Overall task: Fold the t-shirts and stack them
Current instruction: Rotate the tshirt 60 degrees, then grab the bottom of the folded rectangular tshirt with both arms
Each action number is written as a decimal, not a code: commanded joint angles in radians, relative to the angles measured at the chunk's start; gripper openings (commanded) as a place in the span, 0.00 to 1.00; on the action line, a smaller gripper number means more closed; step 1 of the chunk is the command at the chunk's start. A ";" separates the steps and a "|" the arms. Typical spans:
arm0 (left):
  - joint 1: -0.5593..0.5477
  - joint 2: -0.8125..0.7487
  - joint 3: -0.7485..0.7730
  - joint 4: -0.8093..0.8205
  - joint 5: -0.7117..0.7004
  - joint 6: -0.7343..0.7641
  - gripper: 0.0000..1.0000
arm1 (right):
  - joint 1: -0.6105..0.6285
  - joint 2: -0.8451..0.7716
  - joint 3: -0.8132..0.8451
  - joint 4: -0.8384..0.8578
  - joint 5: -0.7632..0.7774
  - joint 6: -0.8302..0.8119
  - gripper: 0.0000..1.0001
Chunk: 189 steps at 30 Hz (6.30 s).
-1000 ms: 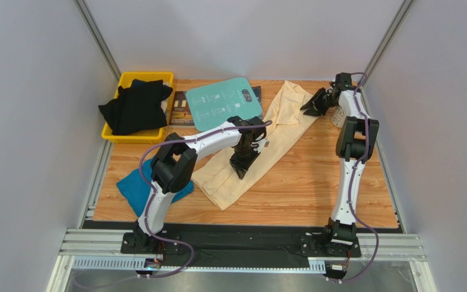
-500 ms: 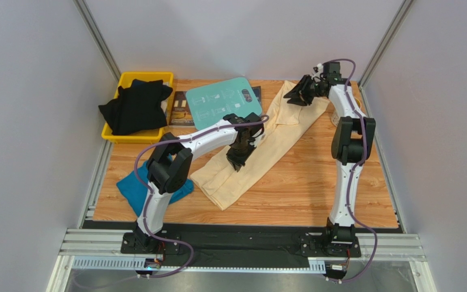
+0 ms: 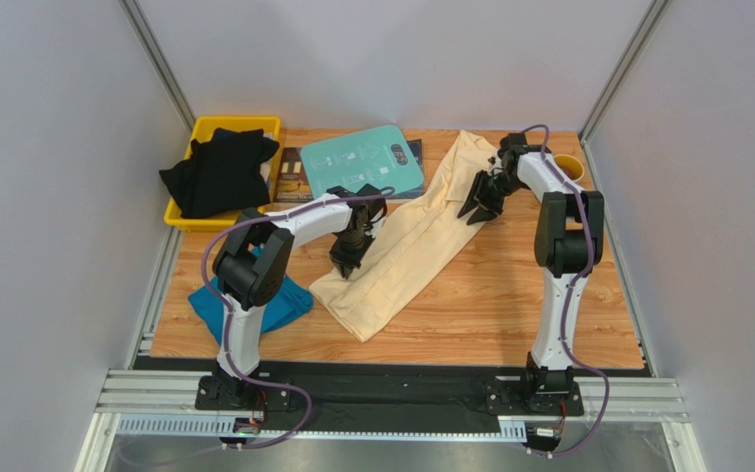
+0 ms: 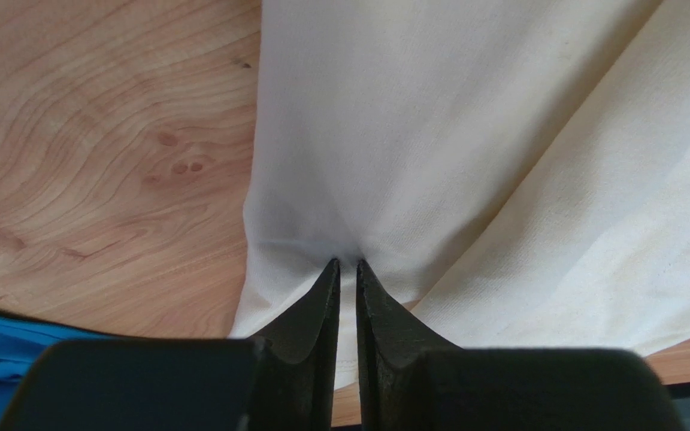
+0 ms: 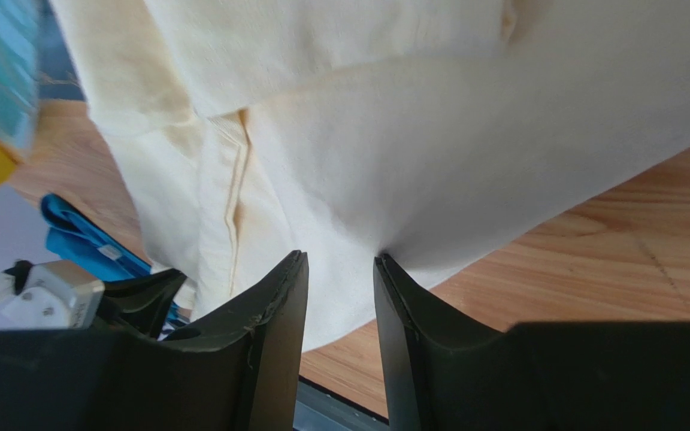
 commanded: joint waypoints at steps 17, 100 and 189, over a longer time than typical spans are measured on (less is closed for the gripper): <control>-0.123 -0.068 -0.104 -0.001 0.159 0.055 0.00 | 0.110 0.205 0.157 -0.255 0.342 -0.030 0.01; 0.067 -0.027 0.330 -0.147 0.167 0.047 0.33 | -0.067 -0.084 0.087 -0.201 0.169 0.056 0.42; -0.007 0.050 -0.331 0.203 0.880 -0.126 0.43 | 0.328 -0.709 -1.353 0.402 -0.119 0.199 0.63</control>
